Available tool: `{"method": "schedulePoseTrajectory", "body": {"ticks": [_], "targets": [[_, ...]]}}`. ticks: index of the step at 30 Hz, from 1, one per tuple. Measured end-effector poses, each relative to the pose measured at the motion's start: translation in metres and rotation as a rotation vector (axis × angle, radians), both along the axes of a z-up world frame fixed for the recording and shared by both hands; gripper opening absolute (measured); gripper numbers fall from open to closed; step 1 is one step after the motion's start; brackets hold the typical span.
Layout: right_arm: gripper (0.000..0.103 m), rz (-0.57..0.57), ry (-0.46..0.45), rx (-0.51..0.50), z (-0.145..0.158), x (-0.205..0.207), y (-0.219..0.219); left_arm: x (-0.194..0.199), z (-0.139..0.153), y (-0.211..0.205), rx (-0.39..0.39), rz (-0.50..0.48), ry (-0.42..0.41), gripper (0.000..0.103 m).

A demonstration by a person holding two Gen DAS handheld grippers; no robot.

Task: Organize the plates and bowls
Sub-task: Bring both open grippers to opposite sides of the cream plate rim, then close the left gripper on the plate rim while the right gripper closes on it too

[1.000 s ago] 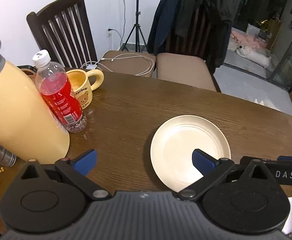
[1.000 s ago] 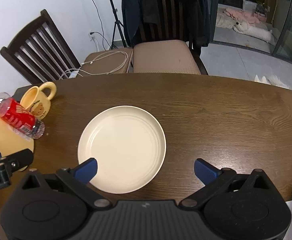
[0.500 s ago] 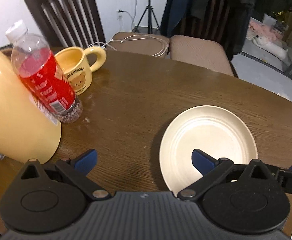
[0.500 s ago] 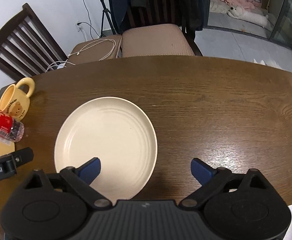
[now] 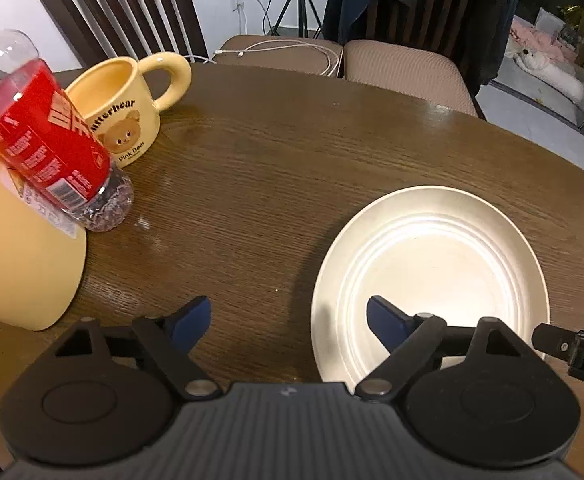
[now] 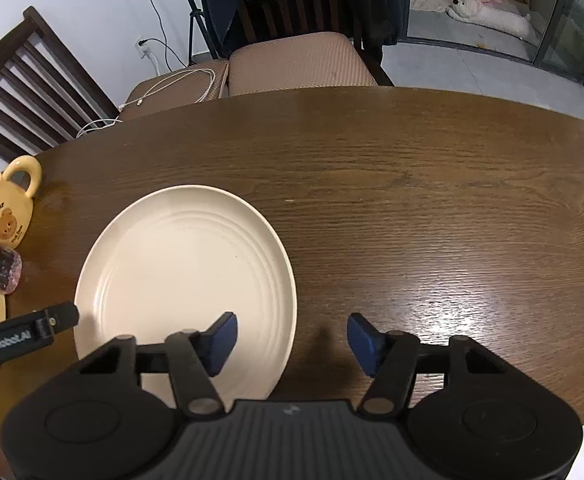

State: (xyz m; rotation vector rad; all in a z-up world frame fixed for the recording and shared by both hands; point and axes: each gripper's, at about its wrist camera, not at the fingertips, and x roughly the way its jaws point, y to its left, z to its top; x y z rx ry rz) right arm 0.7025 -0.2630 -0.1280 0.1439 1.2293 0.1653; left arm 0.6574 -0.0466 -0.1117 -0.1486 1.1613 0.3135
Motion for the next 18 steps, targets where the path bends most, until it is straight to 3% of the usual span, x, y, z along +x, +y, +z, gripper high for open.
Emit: {"method": "schedulePoseTrajectory", "body": {"ticks": [18], "targets": [[0.017,-0.007,0.006,0.038,-0.022,0.007,0.000,0.014,-0.030,0.005,-0.032,0.025,0.031,0.051]]}}
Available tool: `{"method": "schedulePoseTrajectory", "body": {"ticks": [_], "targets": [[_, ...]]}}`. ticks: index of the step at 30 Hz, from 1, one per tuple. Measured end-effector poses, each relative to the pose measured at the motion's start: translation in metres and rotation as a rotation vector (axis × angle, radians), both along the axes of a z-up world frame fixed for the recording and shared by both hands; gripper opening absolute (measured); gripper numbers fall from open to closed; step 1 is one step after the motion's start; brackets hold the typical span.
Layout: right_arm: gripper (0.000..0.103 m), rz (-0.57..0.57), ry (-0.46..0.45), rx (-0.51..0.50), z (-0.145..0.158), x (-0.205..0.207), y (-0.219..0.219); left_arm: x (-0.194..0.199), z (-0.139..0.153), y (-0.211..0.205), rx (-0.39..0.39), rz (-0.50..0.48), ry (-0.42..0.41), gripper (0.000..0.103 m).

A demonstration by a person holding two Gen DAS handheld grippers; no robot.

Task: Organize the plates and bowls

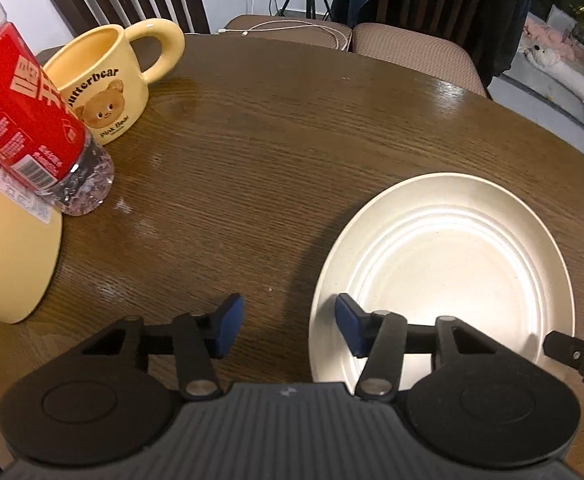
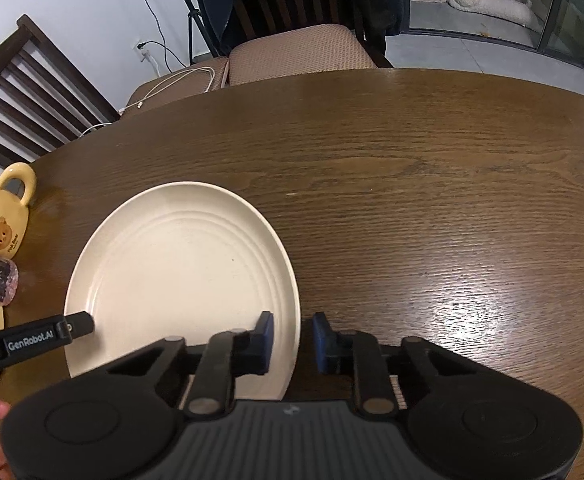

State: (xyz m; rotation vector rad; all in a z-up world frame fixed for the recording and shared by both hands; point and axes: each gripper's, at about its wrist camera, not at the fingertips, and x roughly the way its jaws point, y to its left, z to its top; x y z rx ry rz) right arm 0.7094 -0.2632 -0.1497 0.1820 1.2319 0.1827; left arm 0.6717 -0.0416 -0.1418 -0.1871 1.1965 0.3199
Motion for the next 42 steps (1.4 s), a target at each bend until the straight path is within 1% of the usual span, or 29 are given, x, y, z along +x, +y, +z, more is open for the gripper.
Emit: {"method": "schedulePoseTrajectory", "body": {"ticks": [2,3,6,8,9,11,13,21,25,42], "targets": [[0.016,0.000,-0.003,0.004,-0.002,0.001,0.001,0.001,0.000,-0.001,-0.007,-0.010,-0.007,0.046],[0.013,0.000,-0.006,0.006,-0.003,0.001,0.001,0.001,0.000,-0.002,-0.010,-0.014,-0.010,0.045],[0.011,-0.003,-0.009,0.009,-0.004,0.001,0.001,0.001,0.000,-0.003,-0.028,-0.023,-0.022,0.036],[0.010,-0.003,-0.015,0.010,-0.006,0.000,0.001,0.001,0.000,-0.004,-0.042,-0.030,-0.030,0.027],[0.010,-0.003,-0.019,0.012,-0.006,-0.001,0.001,0.002,0.000,-0.004,-0.046,-0.032,-0.031,0.025],[0.010,-0.003,-0.026,0.016,-0.006,-0.001,0.001,0.002,0.000,-0.004,-0.058,-0.039,-0.032,0.019],[0.009,-0.002,-0.035,0.018,-0.007,-0.003,0.000,0.003,0.000,-0.003,-0.072,-0.044,-0.035,0.016],[0.009,0.003,-0.059,0.017,-0.008,-0.005,0.000,0.003,0.000,-0.003,-0.070,-0.057,-0.048,0.015],[0.009,0.020,-0.071,0.000,-0.006,-0.008,0.002,0.002,0.000,-0.003,-0.067,-0.062,-0.050,0.014],[0.009,0.031,-0.088,-0.007,-0.003,-0.012,0.004,-0.003,0.005,-0.012,-0.034,-0.071,-0.067,0.013]]}}
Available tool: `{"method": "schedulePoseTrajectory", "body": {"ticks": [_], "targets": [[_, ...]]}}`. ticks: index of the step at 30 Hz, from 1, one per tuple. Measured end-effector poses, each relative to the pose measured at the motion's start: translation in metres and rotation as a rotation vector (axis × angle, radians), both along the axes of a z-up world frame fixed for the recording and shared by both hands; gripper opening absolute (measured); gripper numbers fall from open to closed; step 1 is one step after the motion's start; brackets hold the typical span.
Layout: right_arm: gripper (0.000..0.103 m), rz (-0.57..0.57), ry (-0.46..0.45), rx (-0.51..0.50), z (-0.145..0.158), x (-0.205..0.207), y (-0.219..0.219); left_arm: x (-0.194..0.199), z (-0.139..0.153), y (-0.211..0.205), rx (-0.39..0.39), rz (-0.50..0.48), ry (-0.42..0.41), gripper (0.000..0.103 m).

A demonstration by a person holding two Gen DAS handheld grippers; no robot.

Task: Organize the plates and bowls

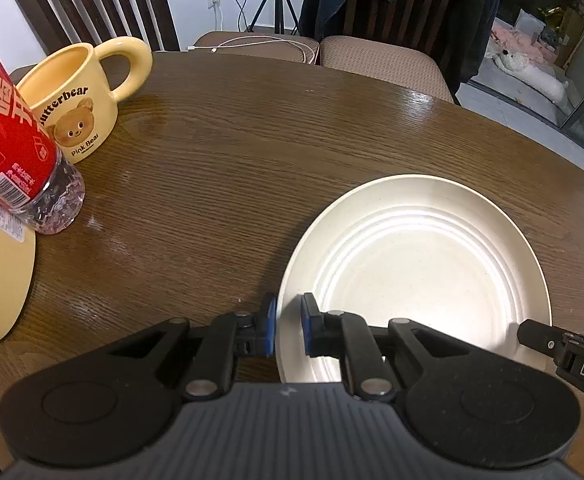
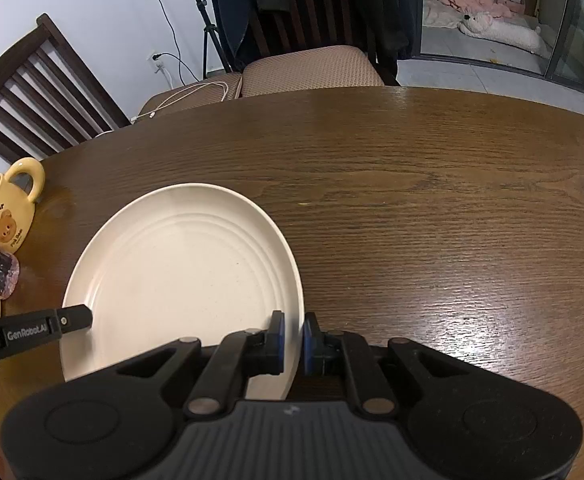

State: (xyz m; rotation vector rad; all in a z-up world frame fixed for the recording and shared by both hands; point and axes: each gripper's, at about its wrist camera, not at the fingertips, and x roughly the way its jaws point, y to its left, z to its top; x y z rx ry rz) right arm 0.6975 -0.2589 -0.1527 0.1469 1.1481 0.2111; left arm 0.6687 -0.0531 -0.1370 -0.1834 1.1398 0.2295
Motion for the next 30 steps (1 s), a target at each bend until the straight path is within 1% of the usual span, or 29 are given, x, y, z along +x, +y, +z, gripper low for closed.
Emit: {"method": "schedulePoseTrajectory", "body": {"ticks": [17,30], "targets": [[0.008,0.005,-0.023,-0.004,0.010,-0.005,0.000,-0.004,0.008,-0.001,0.016,-0.008,-0.015,0.013],[0.009,0.010,-0.059,-0.005,0.032,-0.017,-0.001,-0.013,0.029,-0.001,0.027,-0.012,-0.044,0.013]]}}
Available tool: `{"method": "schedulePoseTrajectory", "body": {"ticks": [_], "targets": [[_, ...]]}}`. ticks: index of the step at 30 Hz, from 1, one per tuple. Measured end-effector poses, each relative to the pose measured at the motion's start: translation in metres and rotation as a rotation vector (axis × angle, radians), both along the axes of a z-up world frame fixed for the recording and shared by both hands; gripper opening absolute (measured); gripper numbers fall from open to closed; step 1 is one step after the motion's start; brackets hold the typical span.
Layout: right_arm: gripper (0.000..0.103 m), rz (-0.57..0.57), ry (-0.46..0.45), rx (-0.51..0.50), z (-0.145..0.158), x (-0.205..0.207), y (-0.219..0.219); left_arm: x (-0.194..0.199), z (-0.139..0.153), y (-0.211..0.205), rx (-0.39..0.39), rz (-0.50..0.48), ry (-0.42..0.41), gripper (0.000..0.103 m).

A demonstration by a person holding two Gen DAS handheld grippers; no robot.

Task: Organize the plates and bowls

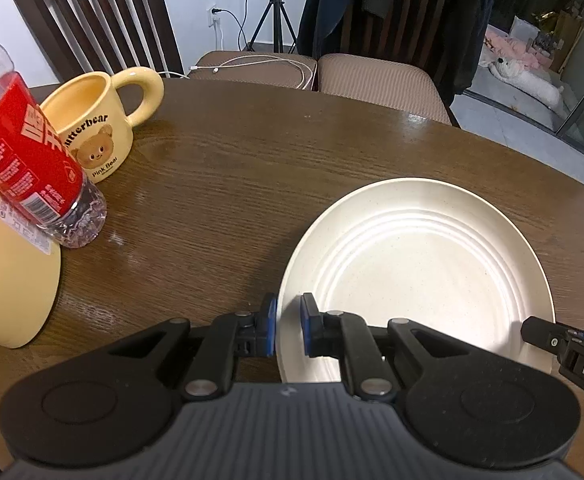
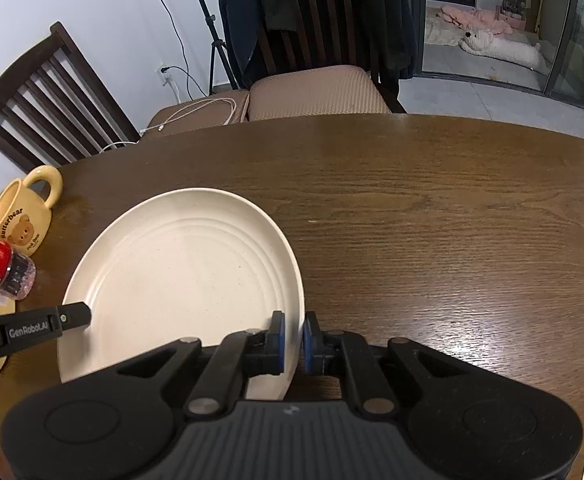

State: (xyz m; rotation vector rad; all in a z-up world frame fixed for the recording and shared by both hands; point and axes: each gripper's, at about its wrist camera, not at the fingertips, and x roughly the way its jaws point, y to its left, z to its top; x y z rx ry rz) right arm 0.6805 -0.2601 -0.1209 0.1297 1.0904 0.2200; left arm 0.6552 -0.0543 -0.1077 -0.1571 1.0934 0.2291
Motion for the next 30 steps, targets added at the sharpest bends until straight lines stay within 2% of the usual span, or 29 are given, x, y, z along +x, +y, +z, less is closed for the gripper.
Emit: {"method": "schedulePoseTrajectory", "body": {"ticks": [30], "targets": [[0.009,0.004,-0.084,0.005,0.065,-0.044,-0.008,-0.046,0.059,-0.003,0.017,-0.010,-0.075,0.013]]}}
